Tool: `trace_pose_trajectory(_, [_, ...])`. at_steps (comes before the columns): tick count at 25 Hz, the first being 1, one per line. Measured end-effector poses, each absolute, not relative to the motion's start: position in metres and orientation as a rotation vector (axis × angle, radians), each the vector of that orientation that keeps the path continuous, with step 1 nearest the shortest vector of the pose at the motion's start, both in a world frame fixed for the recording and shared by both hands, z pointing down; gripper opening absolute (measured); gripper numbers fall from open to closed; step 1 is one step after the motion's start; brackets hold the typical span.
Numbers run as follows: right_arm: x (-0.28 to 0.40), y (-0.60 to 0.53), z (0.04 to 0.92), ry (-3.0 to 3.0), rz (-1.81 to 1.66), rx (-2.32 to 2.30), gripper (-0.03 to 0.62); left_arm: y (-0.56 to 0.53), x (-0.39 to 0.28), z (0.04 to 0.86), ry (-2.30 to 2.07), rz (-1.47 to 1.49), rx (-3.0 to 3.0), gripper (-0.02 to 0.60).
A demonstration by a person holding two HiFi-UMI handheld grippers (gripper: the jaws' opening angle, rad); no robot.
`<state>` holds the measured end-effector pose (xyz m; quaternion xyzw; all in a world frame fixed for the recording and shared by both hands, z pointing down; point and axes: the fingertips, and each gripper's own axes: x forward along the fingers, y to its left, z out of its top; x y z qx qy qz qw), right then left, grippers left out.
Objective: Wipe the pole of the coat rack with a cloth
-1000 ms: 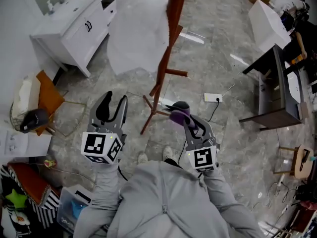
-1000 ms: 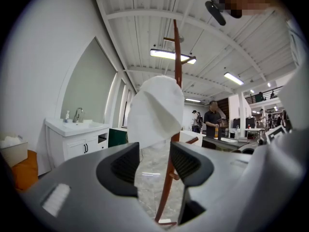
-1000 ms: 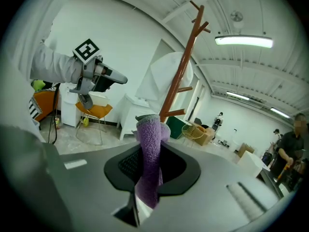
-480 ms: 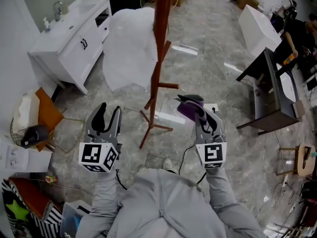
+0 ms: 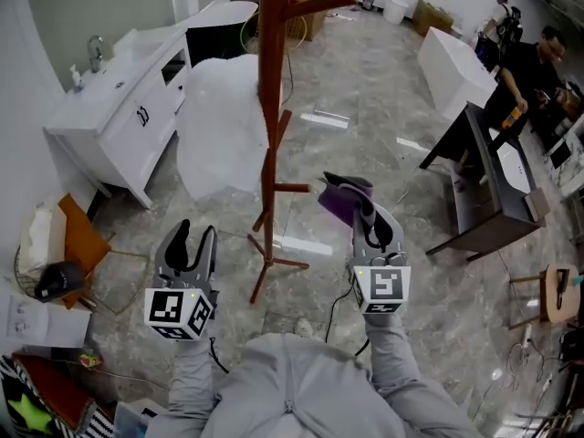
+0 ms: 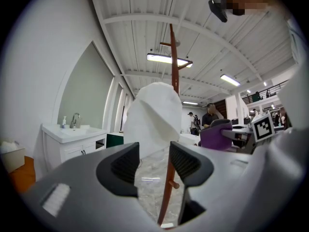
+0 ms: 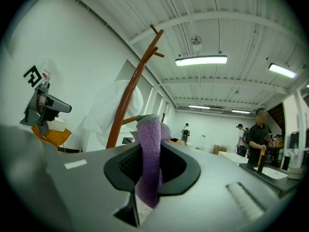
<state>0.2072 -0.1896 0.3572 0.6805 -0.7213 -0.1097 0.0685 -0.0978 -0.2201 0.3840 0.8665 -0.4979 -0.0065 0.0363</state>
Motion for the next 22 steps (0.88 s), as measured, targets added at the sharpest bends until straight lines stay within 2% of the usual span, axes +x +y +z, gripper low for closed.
trace_pose_trajectory(22, [0.228, -0.194, 0.351, -2.183, -0.267, 2.188, 0.052, -0.227, -0.097, 0.376, -1.556, -0.031, 2.673, 0.215])
